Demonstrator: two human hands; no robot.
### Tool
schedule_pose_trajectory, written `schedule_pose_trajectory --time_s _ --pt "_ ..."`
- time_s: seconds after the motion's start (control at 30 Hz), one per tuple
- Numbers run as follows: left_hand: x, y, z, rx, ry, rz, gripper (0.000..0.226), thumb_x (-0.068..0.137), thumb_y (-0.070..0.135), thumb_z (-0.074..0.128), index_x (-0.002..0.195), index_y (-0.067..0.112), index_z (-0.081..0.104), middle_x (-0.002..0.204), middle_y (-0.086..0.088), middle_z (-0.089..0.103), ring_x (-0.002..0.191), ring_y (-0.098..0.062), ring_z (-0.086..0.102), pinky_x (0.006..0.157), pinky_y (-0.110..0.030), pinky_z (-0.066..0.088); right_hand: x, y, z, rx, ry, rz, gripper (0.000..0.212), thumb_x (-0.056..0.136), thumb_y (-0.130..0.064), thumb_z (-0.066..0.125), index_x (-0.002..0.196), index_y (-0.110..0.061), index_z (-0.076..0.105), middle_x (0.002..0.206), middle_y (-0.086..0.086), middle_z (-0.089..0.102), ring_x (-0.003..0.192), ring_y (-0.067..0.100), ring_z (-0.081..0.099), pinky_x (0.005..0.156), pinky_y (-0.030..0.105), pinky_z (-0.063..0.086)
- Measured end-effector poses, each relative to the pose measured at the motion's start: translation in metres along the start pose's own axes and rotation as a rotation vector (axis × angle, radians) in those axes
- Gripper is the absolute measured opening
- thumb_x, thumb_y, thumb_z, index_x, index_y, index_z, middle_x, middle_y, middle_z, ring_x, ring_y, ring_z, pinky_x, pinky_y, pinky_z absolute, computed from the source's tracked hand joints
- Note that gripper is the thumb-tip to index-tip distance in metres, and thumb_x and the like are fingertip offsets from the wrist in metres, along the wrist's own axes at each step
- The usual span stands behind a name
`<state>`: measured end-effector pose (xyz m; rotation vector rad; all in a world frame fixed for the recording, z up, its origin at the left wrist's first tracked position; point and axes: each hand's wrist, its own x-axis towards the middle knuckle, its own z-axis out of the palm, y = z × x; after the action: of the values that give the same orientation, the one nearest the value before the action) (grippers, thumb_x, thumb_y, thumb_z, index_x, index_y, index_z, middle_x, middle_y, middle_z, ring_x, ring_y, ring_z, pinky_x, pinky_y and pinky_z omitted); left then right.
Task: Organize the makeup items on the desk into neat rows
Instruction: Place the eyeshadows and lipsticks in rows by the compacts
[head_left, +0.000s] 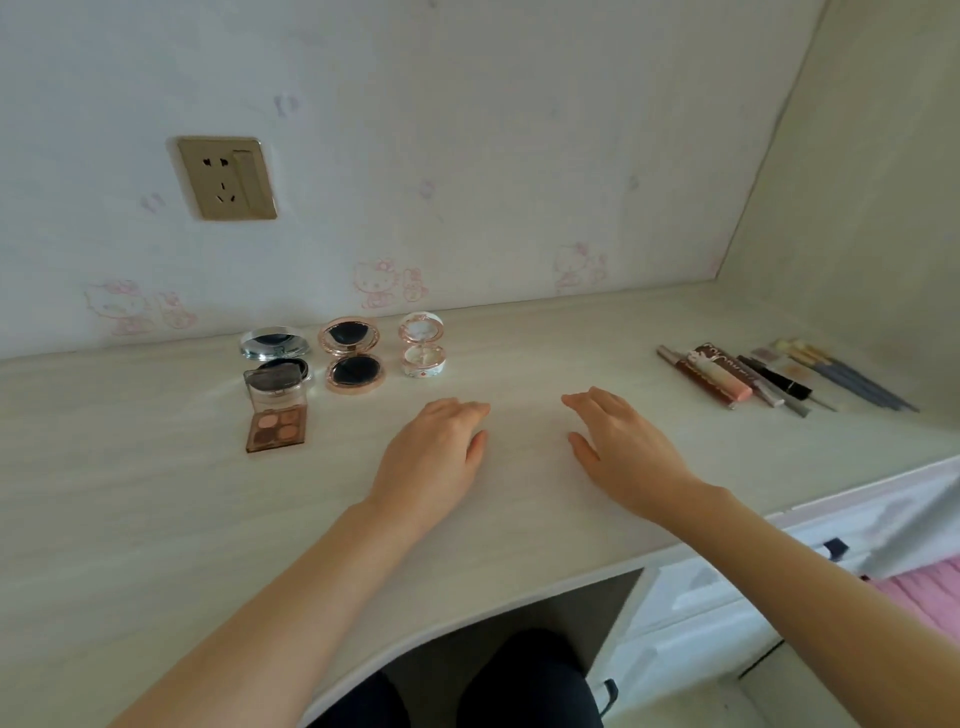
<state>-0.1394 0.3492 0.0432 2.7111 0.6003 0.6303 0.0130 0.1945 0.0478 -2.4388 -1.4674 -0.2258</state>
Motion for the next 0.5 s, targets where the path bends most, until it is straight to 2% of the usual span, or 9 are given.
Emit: schedule_pose_trajectory --time_s 0.1,0.23,0.37,0.5 --pt "0.019 0.032 0.024 -0.008 -0.069 0.079 0.043 0.1 0.025 0.041 0.143 0.022 0.042 0.145 0.008 0.045 0.141 -0.011 0.028 0.107 -0.025 0.029 -0.013 0.036 -0.012 -0.033 0.031 0.054 0.044 0.098 -0.022 0.046 0.141 -0.012 0.042 0.139 0.004 0.048 0.135 0.021 0.037 0.102 0.029 0.037" --pt "0.047 0.069 0.054 -0.033 -0.11 0.161 0.043 0.1 0.026 0.042 0.142 0.021 0.043 0.146 0.008 0.045 0.14 -0.012 0.029 0.11 -0.025 0.026 -0.027 0.078 -0.028 -0.058 0.053 0.12 0.043 0.097 -0.022 0.048 0.139 -0.011 0.044 0.137 0.006 0.05 0.131 0.022 0.042 0.097 0.03 0.04" --pt "0.077 0.106 0.079 -0.075 -0.116 0.214 0.041 0.099 0.025 0.043 0.139 0.019 0.048 0.141 0.003 0.05 0.138 -0.014 0.033 0.108 -0.028 0.029 -0.033 0.119 -0.042 -0.096 0.074 0.184 0.043 0.097 -0.026 0.048 0.138 -0.014 0.045 0.138 0.004 0.049 0.128 0.022 0.045 0.097 0.033 0.042" --pt "0.111 0.139 0.1 -0.136 -0.095 0.238 0.035 0.097 0.023 0.047 0.129 0.016 0.057 0.129 -0.004 0.059 0.128 -0.019 0.043 0.1 -0.034 0.04 -0.03 0.166 -0.053 -0.099 0.067 0.239 0.037 0.096 -0.025 0.047 0.131 -0.013 0.049 0.126 0.007 0.055 0.121 0.027 0.049 0.096 0.038 0.043"
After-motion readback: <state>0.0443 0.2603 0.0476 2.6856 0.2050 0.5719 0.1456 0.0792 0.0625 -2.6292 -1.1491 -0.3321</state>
